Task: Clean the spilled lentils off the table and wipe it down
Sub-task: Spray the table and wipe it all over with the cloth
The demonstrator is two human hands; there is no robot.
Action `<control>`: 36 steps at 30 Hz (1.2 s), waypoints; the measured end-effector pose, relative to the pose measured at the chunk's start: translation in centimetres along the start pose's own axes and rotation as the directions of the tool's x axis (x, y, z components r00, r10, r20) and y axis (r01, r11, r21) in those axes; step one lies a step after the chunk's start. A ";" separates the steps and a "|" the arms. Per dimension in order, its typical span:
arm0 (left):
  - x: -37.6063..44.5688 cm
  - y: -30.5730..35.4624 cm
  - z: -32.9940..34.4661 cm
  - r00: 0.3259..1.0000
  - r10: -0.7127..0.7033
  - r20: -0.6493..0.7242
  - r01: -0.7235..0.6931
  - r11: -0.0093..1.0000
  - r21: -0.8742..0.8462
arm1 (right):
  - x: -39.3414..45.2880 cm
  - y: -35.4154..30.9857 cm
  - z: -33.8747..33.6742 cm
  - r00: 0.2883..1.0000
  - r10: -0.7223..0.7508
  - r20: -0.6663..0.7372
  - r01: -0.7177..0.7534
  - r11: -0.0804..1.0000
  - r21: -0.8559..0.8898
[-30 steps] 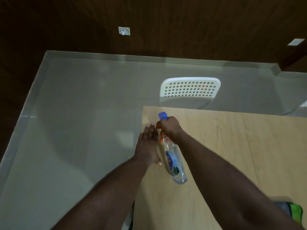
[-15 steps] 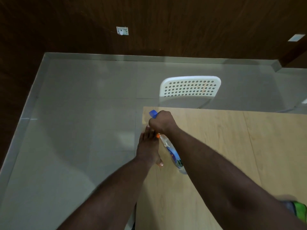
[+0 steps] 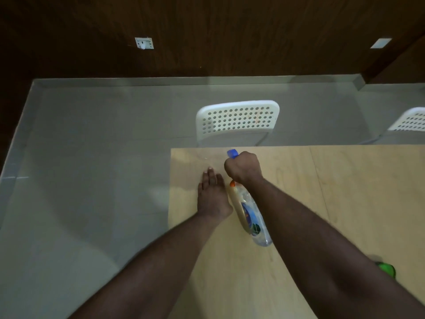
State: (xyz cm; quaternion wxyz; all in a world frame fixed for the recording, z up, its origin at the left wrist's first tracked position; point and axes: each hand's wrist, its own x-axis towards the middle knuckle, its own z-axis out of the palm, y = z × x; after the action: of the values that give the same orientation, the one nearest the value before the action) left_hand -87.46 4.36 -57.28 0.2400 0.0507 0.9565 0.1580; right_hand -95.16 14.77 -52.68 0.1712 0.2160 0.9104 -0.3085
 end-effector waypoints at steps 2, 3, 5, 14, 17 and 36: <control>0.9 2.1 0.5 0.996 0.088 -0.001 -0.088 0.996 -0.022 | 0.6 1.5 -1.7 1.000 0.021 -0.001 -0.021 1.000 0.010; 1.3 3.0 0.8 0.993 0.118 -0.004 -0.118 0.993 -0.020 | 0.8 2.3 -2.5 0.999 0.035 -0.007 -0.034 0.999 0.031; 2.1 4.5 1.4 0.985 0.171 0.008 -0.171 0.985 -0.018 | 1.4 4.0 -4.1 0.996 0.076 -0.041 -0.072 0.994 0.083; 3.5 7.8 5.0 0.992 0.120 0.044 -0.125 0.985 0.122 | 4.3 11.1 -10.6 0.962 0.246 -0.120 -0.214 0.949 0.230; 3.5 8.6 5.0 0.995 0.082 0.050 -0.089 0.983 0.160 | 4.7 12.9 -12.4 0.956 0.270 -0.118 -0.233 0.938 0.258; -3.4 14.7 8.9 0.998 0.050 0.026 -0.054 0.981 0.187 | -4.5 23.4 -14.3 0.940 0.340 0.042 -0.336 0.892 0.304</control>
State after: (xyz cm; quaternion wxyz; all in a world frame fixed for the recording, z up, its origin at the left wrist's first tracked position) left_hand -79.97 20.18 -58.37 0.2402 0.0999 0.9628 0.0731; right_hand -82.22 39.32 -51.41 0.1808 0.3967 0.8011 -0.4102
